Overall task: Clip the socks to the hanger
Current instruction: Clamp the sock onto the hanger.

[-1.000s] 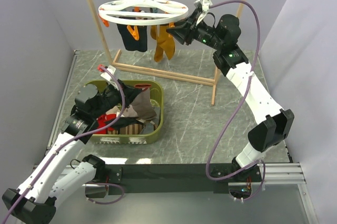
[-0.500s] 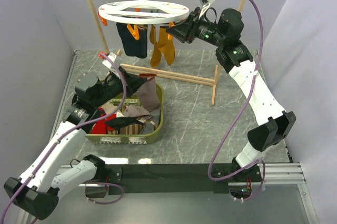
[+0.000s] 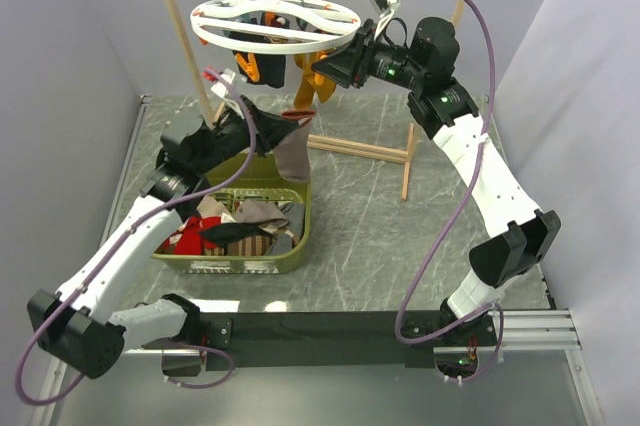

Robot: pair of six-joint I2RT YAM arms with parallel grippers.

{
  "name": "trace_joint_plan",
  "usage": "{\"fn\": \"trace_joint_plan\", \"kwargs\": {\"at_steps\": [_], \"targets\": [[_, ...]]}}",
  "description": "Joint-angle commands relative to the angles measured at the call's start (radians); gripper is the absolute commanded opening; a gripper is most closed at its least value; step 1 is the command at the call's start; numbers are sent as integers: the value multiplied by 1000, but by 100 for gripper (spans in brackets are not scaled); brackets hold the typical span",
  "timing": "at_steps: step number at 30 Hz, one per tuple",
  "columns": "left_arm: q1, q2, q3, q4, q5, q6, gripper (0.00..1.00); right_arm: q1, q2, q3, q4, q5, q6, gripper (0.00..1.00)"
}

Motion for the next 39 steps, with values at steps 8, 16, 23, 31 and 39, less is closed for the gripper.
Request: {"fn": "trace_joint_plan", "kwargs": {"at_steps": [8, 16, 23, 31, 39], "targets": [[-22, 122, 143, 90, -46, -28, 1, 6, 21, 88, -18, -58, 19, 0], [-27, 179, 198, 107, -60, -46, 1, 7, 9, 70, -6, -36, 6, 0], [-31, 208, 220, 104, -54, -68, 1, 7, -10, 50, -4, -22, -21, 0], [-34, 225, 200, 88, -46, -117, 1, 6, -33, 33, -3, -1, -54, 0], [-41, 248, 206, 84, -35, -141, 1, 6, -34, 35, -18, 7, -85, 0]]}}
